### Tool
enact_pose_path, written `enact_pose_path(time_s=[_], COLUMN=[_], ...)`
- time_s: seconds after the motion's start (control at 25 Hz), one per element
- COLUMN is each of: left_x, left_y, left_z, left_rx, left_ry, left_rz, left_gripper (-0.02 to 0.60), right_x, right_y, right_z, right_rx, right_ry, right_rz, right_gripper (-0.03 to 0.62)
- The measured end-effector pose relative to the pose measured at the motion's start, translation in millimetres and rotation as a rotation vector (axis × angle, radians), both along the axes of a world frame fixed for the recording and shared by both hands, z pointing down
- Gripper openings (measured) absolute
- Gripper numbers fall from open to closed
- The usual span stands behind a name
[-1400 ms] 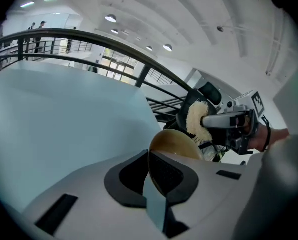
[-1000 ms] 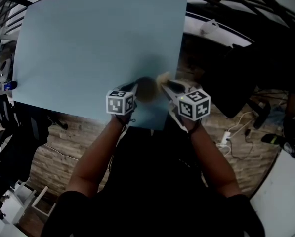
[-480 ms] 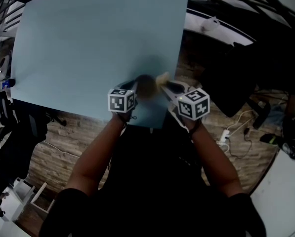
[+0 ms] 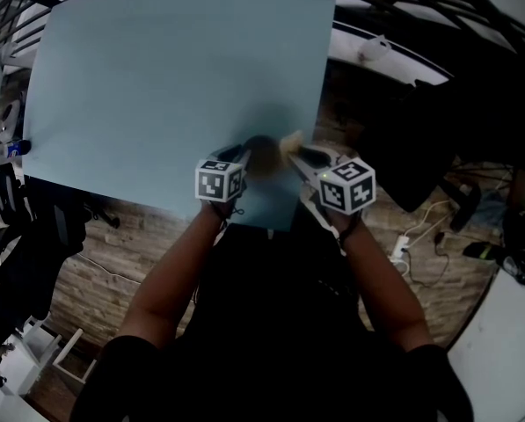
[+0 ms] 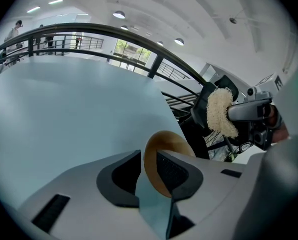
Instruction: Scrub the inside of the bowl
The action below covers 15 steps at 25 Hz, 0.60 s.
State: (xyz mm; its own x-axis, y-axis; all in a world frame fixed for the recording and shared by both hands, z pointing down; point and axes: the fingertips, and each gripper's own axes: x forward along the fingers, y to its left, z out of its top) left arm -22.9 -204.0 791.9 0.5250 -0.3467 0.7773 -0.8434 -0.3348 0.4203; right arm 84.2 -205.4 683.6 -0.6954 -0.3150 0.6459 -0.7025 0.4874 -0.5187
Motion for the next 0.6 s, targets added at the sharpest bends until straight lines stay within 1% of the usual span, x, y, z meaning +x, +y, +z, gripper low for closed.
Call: enact_pose_path(time_s=[0.08, 0.24, 0.48, 0.6], left_x=[-2, -9, -25, -37], left_y=[1, -2, -14, -13], left_z=[-7, -22, -62, -89], left_rx=[-0.002, 0.024, 0.113, 0.154], left_ry=[0.0, 0.004, 0.024, 0.027], left_rz=[0.001, -0.001, -0.005, 0.005], left_gripper=[0.1, 0.106, 0.104, 0.092], right_x=[0, -3, -11, -15], right_y=[1, 2, 8, 16], right_z=[-3, -12, -31, -52], right_rx=[0.009, 0.033, 0.083, 0.115], right_ry=[0.001, -0.007, -0.003, -0.017], right_rz=[0.007, 0.024, 0.027, 0.035], right_gripper=[0.067, 0.067, 0.067, 0.067])
